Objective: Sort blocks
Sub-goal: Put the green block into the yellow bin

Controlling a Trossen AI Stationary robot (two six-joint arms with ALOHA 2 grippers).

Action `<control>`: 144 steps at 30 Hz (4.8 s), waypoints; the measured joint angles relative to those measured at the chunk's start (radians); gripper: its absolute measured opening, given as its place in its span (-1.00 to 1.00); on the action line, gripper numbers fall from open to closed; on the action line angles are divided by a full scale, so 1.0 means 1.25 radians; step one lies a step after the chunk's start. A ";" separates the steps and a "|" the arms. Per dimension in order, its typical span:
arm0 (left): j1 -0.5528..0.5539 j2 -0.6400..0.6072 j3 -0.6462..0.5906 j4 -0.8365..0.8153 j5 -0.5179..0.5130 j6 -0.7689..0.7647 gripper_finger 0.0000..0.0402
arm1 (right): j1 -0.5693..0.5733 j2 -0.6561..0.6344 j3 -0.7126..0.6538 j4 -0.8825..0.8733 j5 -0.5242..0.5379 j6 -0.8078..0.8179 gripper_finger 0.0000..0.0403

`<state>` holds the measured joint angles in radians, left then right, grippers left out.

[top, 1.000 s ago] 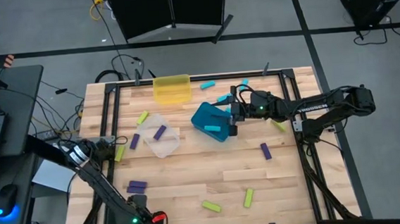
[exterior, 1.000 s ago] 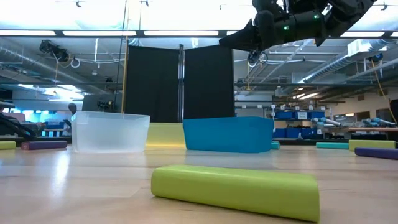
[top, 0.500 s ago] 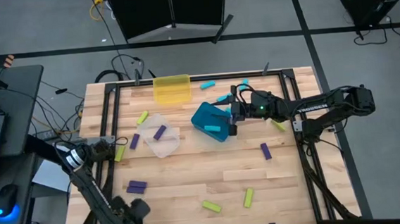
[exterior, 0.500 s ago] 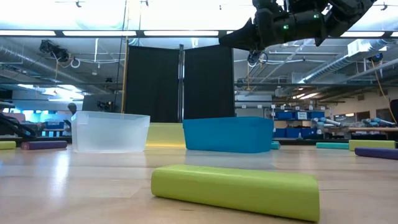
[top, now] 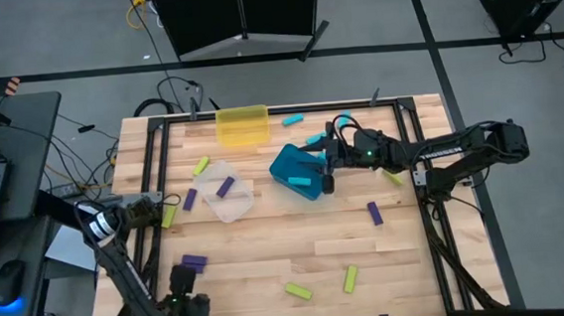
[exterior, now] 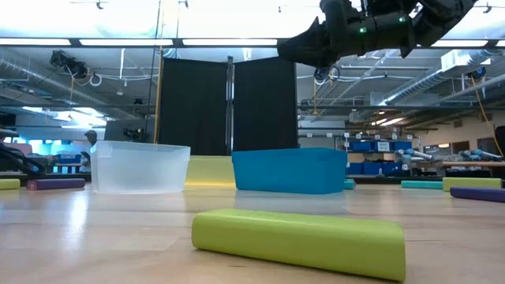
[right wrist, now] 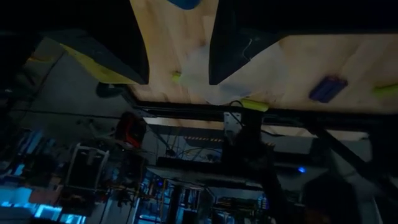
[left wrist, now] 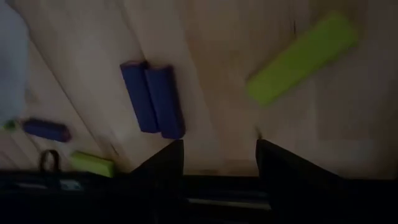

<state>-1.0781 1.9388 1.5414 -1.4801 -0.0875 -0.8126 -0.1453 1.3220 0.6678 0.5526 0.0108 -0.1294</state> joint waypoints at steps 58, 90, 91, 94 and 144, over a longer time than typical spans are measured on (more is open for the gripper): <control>-0.030 -0.182 -0.355 0.549 -0.036 0.340 0.20 | 0.254 0.000 0.000 0.067 0.398 0.069 -0.14; -0.029 -0.137 -0.431 0.706 -0.003 0.358 0.14 | 0.254 0.000 0.000 0.086 0.398 0.068 -0.14; -0.029 -0.136 -0.432 0.706 -0.007 0.360 0.14 | 0.254 0.000 0.000 0.087 0.398 0.068 -0.14; -0.030 -0.136 -0.437 0.713 -0.018 0.364 0.09 | 0.254 0.000 0.000 0.089 0.398 0.068 -0.14; 0.039 -0.130 -0.331 0.494 -0.114 0.333 -0.47 | 0.254 0.000 0.000 0.086 0.394 0.038 -0.14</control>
<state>-1.0288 1.7760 1.1275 -0.8629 -0.2305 -0.3969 0.1726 1.3220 0.6678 0.6603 0.5034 -0.0814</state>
